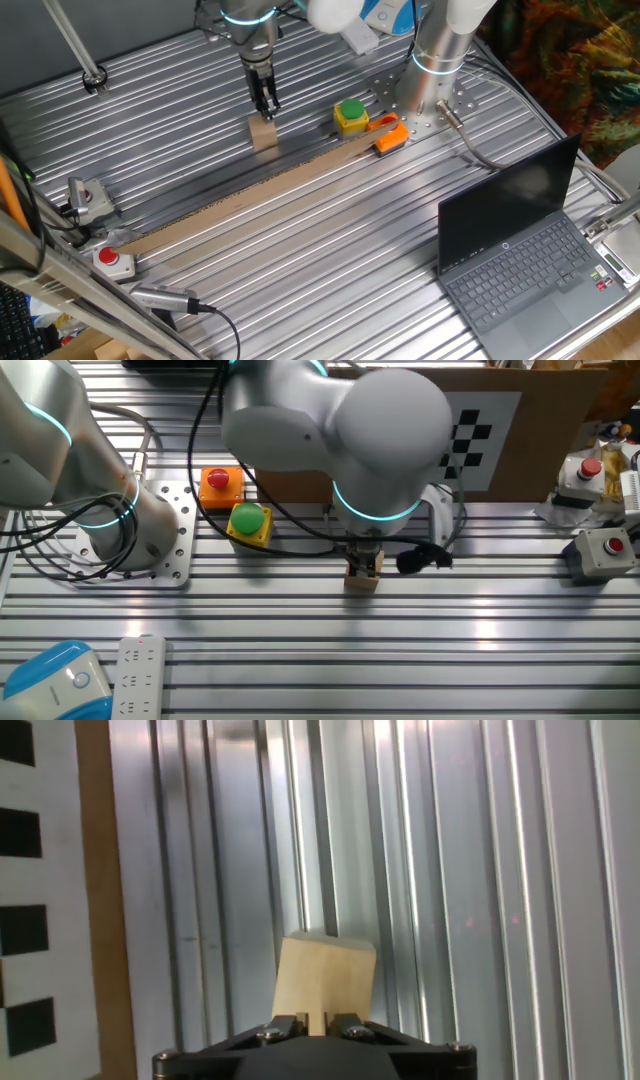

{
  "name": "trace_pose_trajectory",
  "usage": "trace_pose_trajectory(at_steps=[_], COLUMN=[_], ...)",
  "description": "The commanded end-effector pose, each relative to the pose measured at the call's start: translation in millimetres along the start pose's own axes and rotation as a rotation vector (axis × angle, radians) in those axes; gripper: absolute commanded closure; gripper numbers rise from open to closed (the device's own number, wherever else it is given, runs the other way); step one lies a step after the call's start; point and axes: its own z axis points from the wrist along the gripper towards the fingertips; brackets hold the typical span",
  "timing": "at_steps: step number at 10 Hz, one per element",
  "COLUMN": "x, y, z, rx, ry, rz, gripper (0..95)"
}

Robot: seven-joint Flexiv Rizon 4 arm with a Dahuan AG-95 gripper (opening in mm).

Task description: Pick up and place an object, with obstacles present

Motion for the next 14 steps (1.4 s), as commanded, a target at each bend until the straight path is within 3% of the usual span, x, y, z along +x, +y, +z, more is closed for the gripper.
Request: trace_pose_trajectory(at_steps=[1,4,7,10,13,14], x=[2.4,-4.2,-14.3,-19.0,-19.7,-19.8], y=[-1.7,-6.6,-12.8,-15.2,-15.6,-15.7], z=[-2.3,-4.1,-6.5,-7.4,-7.6,-7.7], rx=[0.018,0.019,-0.012,-0.074,-0.073,-0.073], ry=[-0.002,0.004,0.013,0.016,0.005,0.006], rz=[-0.018,-0.015,0.066,0.174,0.226,0.226], gripper=[38.0,38.0,38.0,38.0,38.0,19.0])
